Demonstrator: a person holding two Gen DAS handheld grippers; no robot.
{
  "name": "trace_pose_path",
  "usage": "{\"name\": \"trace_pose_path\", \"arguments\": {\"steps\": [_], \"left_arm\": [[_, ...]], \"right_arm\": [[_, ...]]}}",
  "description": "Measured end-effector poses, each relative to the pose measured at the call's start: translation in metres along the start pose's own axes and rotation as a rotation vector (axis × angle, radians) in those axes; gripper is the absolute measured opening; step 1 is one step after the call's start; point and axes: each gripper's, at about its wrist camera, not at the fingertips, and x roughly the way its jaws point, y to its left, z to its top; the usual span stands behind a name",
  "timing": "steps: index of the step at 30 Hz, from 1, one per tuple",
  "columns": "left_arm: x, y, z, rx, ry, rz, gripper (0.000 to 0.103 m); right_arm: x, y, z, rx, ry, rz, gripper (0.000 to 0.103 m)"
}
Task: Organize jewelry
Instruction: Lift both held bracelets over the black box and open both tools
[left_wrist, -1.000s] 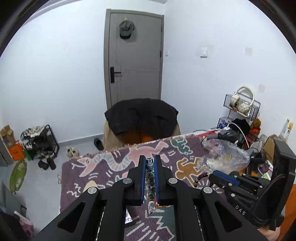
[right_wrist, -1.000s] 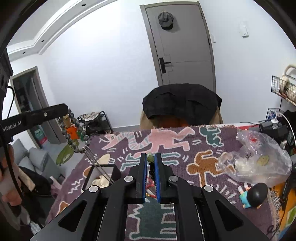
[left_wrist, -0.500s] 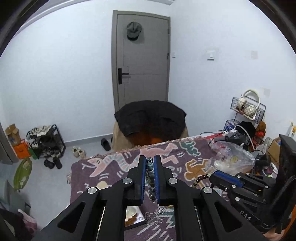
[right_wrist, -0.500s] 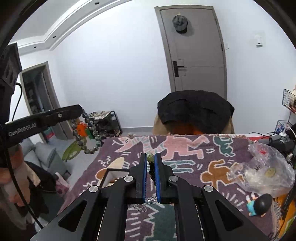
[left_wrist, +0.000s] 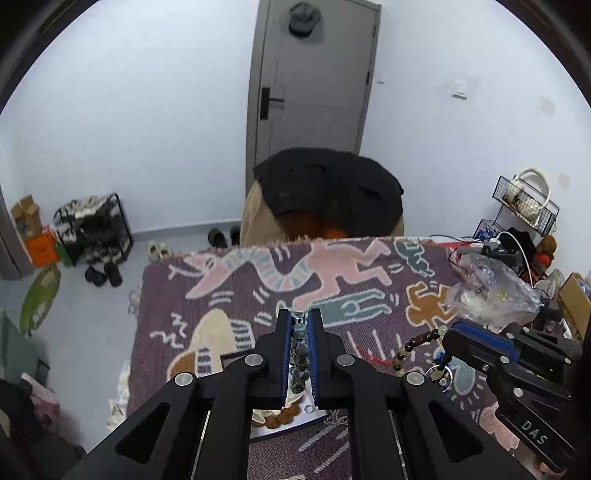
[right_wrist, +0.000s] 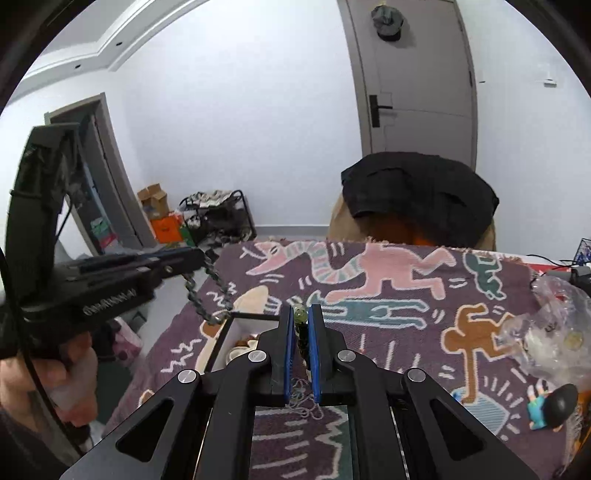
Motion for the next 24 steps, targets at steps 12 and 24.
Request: {"name": "trace_pose_path", "arguments": {"steps": [12, 24], "left_arm": [[0.048, 0.043, -0.042, -0.096, 0.125, -0.006, 0.062], [0.027, 0.100, -0.061, -0.190, 0.056, 0.063, 0.070]], "right_arm": [[0.052, 0.017, -0.013, 0.010, 0.078, 0.033, 0.008], [0.093, 0.042, -0.017, 0.039, 0.126, 0.114, 0.009]]}}
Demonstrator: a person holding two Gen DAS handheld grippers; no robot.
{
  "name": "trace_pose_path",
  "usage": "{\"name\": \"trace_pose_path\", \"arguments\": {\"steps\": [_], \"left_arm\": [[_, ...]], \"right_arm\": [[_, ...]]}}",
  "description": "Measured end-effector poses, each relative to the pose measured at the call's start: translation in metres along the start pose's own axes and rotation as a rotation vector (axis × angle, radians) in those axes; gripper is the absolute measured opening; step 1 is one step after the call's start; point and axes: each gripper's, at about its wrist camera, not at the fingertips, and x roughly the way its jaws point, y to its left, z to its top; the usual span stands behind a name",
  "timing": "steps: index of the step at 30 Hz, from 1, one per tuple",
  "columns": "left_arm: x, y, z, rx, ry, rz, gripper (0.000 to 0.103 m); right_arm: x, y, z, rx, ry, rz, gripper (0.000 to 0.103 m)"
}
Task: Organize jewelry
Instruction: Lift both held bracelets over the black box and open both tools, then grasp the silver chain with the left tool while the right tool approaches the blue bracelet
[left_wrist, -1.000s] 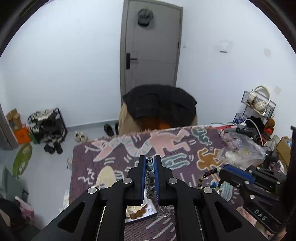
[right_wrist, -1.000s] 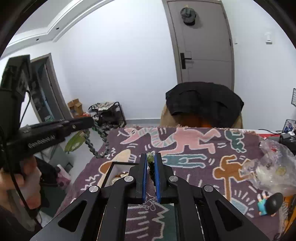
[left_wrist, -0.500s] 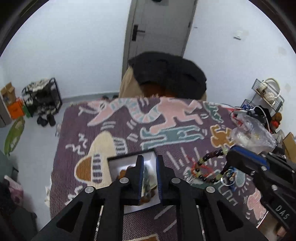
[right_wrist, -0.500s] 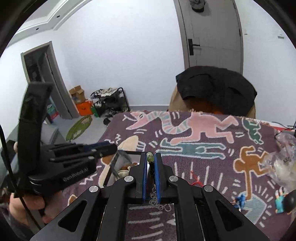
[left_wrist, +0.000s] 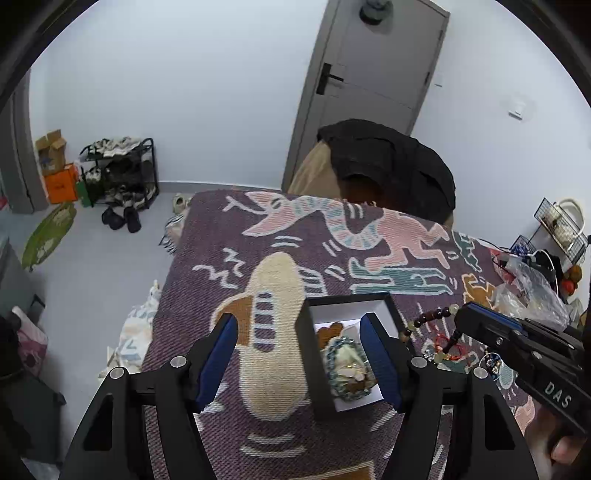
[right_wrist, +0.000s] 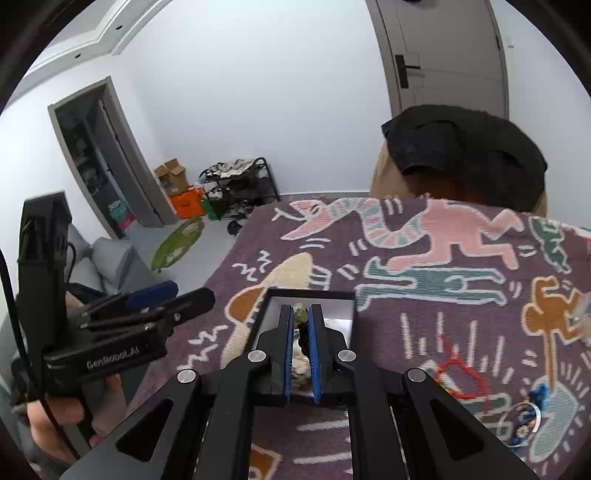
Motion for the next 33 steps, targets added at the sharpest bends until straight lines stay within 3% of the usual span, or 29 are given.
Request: {"name": "trace_pose_path", "arguments": {"steps": [2, 4, 5, 9, 13, 19, 33], "left_arm": [[0.001, 0.004, -0.002, -0.001, -0.002, 0.004, 0.070], [-0.001, 0.005, -0.006, 0.003, -0.010, 0.002, 0.073], [-0.002, 0.004, -0.007, 0.003, -0.014, 0.001, 0.077], [-0.008, -0.003, -0.011, 0.011, -0.053, -0.003, 0.089], [-0.012, -0.017, -0.013, 0.027, -0.066, -0.021, 0.091], [-0.021, -0.048, -0.020, 0.088, -0.081, -0.056, 0.093], [-0.022, -0.108, -0.042, 0.173, -0.067, -0.138, 0.097]], "right_arm": [[0.008, 0.000, 0.000, 0.023, 0.026, 0.000, 0.017], [0.011, -0.003, -0.004, 0.044, 0.041, -0.008, 0.057], [0.010, -0.004, -0.007, 0.051, 0.033, -0.018, 0.061], [-0.001, -0.016, -0.020, 0.076, 0.014, -0.061, 0.062], [-0.020, -0.032, -0.032, 0.117, -0.012, -0.079, 0.064], [-0.055, -0.054, -0.046, 0.147, -0.068, -0.111, 0.079], [-0.101, -0.103, -0.080, 0.234, -0.092, -0.143, 0.082]]}}
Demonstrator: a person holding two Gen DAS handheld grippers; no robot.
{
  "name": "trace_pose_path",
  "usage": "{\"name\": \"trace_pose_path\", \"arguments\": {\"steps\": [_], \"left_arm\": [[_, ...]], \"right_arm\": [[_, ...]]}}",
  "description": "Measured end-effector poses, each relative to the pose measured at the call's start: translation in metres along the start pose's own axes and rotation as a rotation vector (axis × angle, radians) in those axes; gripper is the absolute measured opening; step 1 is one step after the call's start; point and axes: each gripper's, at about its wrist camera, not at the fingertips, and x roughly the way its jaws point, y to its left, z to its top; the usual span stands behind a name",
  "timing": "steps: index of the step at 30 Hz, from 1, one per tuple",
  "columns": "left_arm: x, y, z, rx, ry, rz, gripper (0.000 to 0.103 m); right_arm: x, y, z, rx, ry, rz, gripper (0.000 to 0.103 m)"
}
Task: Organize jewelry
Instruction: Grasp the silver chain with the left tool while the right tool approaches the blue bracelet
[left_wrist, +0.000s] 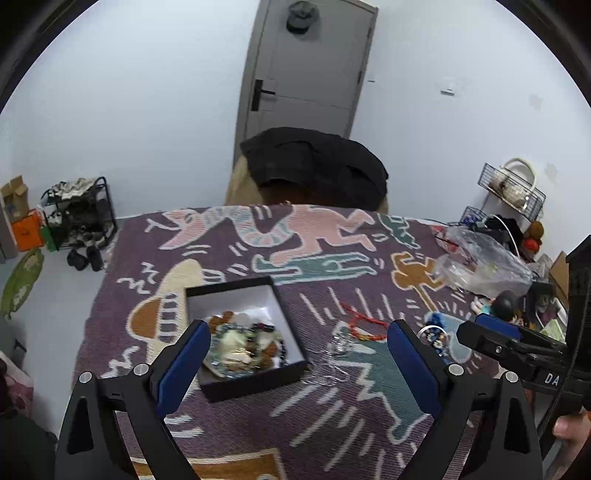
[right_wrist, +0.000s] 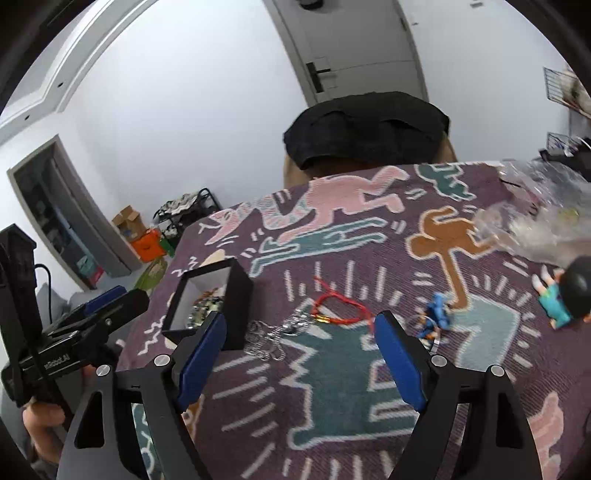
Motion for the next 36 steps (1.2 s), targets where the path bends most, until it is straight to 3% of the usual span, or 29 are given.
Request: {"name": "trace_pose_path", "arguments": {"steps": [8, 10, 12, 14, 18, 21, 31, 36], "left_arm": [[0.016, -0.031, -0.010, 0.032, 0.049, -0.043, 0.096], [0.021, -0.037, -0.013, 0.034, 0.060, -0.055, 0.090], [0.029, -0.044, -0.014, 0.043, 0.086, -0.061, 0.074], [0.039, -0.051, -0.016, 0.054, 0.122, -0.068, 0.065], [0.062, -0.060, -0.019, 0.069, 0.185, -0.059, 0.052], [0.076, -0.063, -0.020, 0.074, 0.213, -0.047, 0.048], [0.117, -0.074, -0.017, 0.103, 0.305, -0.004, 0.040], [0.130, -0.076, -0.016, 0.120, 0.330, 0.018, 0.039]], "right_arm": [[-0.010, -0.035, -0.011, 0.041, -0.004, -0.029, 0.082], [-0.010, -0.043, -0.014, 0.055, 0.001, -0.032, 0.082], [-0.008, -0.051, -0.016, 0.071, 0.006, -0.034, 0.082], [-0.008, -0.057, -0.017, 0.084, 0.010, -0.041, 0.081], [-0.005, -0.070, -0.020, 0.118, 0.030, -0.040, 0.070], [-0.003, -0.077, -0.021, 0.135, 0.038, -0.046, 0.069], [0.021, -0.102, -0.027, 0.218, 0.099, -0.035, 0.046], [0.041, -0.114, -0.029, 0.267, 0.132, -0.044, 0.042]]}}
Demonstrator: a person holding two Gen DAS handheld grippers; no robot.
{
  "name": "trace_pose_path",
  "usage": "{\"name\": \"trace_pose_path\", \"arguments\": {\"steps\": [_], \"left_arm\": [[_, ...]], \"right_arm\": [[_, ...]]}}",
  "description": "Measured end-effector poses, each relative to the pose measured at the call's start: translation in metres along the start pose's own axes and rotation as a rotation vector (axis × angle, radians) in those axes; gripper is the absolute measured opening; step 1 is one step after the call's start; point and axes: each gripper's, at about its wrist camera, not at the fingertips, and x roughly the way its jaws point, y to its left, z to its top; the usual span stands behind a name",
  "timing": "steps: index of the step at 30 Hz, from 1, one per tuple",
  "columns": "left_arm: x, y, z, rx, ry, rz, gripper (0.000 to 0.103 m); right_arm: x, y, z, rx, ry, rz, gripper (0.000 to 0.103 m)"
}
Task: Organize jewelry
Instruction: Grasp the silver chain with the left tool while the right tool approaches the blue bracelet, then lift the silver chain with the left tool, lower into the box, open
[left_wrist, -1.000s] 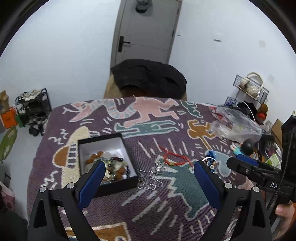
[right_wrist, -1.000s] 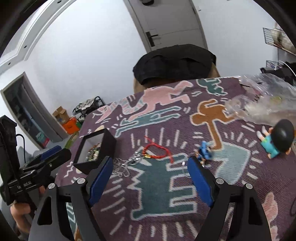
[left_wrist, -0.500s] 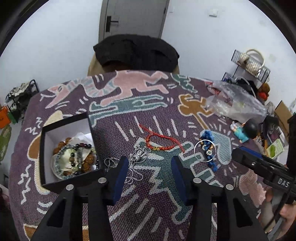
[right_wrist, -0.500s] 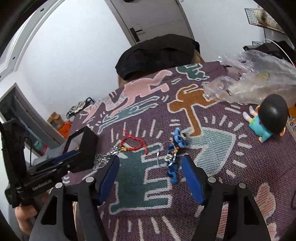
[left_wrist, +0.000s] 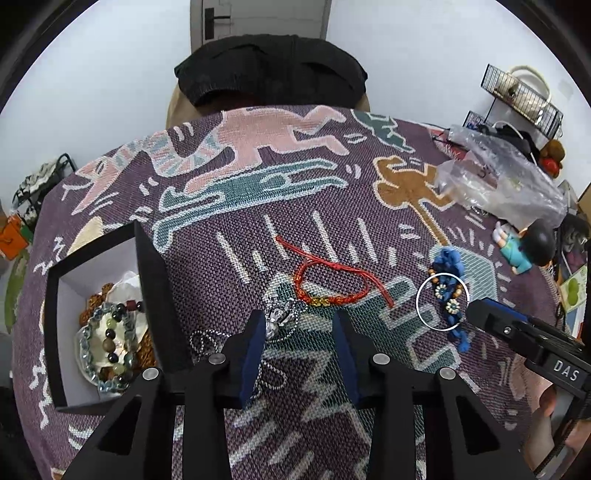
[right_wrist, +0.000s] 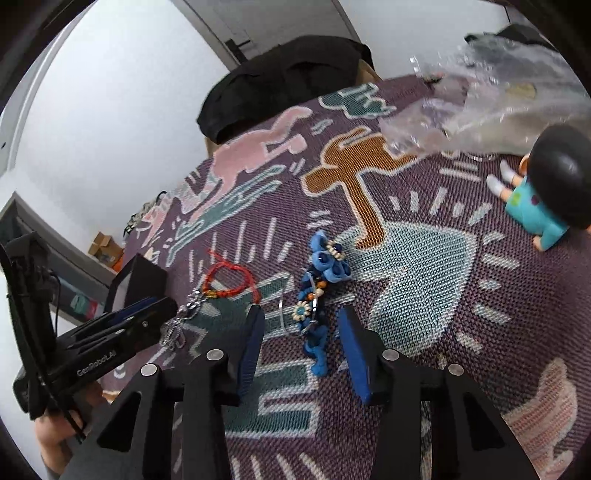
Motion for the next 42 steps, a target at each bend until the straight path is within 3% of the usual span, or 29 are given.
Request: {"name": "trace_pose_path", "arguments": {"steps": [2, 4, 7, 14, 20, 25, 28, 29, 35, 42], "left_arm": [[0.005, -0.001, 0.001, 0.006, 0.009, 0.007, 0.039], [0.010, 0.000, 0.002, 0.010, 0.020, 0.014, 0.039], [0.017, 0.003, 0.003, 0.010, 0.036, 0.021, 0.034], [0.028, 0.002, 0.004, 0.015, 0.062, 0.028, 0.034], [0.038, 0.000, 0.001, 0.064, 0.074, 0.088, 0.035], [0.035, 0.016, -0.001, -0.001, 0.072, 0.044, 0.038], [0.034, 0.013, -0.002, 0.018, 0.062, 0.063, 0.028], [0.034, 0.012, -0.002, 0.019, 0.060, 0.058, 0.016], [0.025, 0.009, -0.005, 0.031, 0.053, 0.035, 0.015], [-0.016, 0.007, 0.008, 0.040, -0.034, 0.014, 0.015]], "right_arm": [[0.006, -0.003, 0.001, 0.013, 0.011, 0.003, 0.033], [0.011, -0.006, 0.000, 0.029, 0.021, 0.013, 0.011], [0.010, -0.010, -0.001, 0.042, 0.003, 0.025, 0.007], [-0.014, -0.008, 0.002, 0.025, -0.068, 0.032, 0.007], [-0.035, 0.002, 0.002, -0.007, -0.112, 0.047, 0.007], [-0.043, 0.010, 0.001, -0.029, -0.131, 0.057, 0.007], [-0.043, 0.016, 0.000, -0.040, -0.131, 0.065, 0.007], [-0.043, 0.018, 0.000, -0.044, -0.131, 0.068, 0.007], [-0.047, 0.022, -0.001, -0.057, -0.141, 0.079, 0.007], [-0.049, 0.028, 0.000, -0.064, -0.145, 0.088, 0.007]]}}
